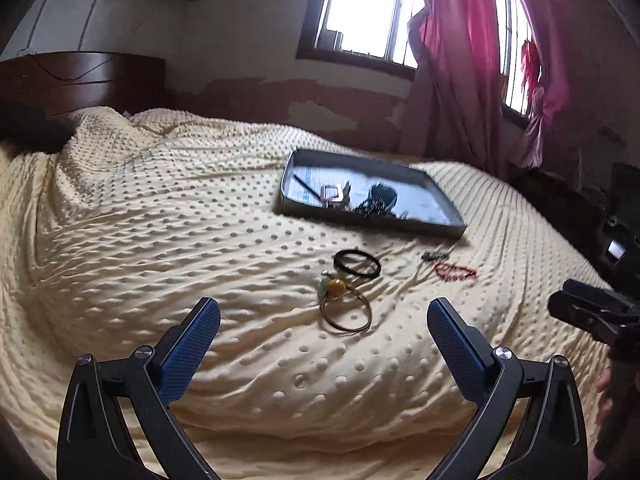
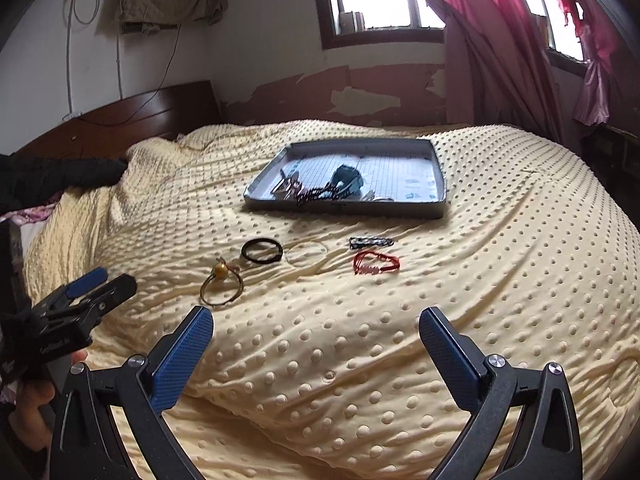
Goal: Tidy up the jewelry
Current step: 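Move both open tools toward the brown cord and red string bracelet, then grasp the brown cord with yellow bead with the left tool while the right tool grasps the red bracelet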
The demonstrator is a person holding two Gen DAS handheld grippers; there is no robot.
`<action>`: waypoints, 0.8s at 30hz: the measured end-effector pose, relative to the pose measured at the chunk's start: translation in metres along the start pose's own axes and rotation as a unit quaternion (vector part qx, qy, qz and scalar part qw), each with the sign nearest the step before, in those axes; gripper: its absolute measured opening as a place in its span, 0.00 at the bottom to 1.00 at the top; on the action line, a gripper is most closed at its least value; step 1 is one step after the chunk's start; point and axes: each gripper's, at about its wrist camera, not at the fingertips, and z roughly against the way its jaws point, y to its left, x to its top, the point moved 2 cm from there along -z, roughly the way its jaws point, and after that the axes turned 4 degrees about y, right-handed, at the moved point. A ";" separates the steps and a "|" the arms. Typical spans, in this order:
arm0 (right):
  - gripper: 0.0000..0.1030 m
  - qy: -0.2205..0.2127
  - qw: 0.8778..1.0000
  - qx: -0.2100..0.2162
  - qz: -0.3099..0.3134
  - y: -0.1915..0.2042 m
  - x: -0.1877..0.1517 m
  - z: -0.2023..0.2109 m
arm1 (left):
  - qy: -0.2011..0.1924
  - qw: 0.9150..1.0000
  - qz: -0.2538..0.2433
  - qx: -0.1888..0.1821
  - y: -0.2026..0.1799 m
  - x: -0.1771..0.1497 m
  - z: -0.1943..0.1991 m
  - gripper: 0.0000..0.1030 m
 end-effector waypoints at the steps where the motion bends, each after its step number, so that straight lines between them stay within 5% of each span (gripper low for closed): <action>1: 1.00 0.010 1.000 0.005 0.006 -0.002 0.000 -0.004 | 0.014 1.000 -0.003 0.002 0.002 0.001 -0.008 0.98; 13: 1.00 0.061 0.998 -0.008 0.030 -0.043 0.017 -0.057 | 0.102 0.994 0.021 -0.042 0.019 -0.003 -0.080 0.97; 24: 0.85 0.079 0.996 -0.007 0.045 -0.066 0.036 -0.118 | 0.138 0.989 0.013 -0.054 0.012 -0.004 -0.110 0.54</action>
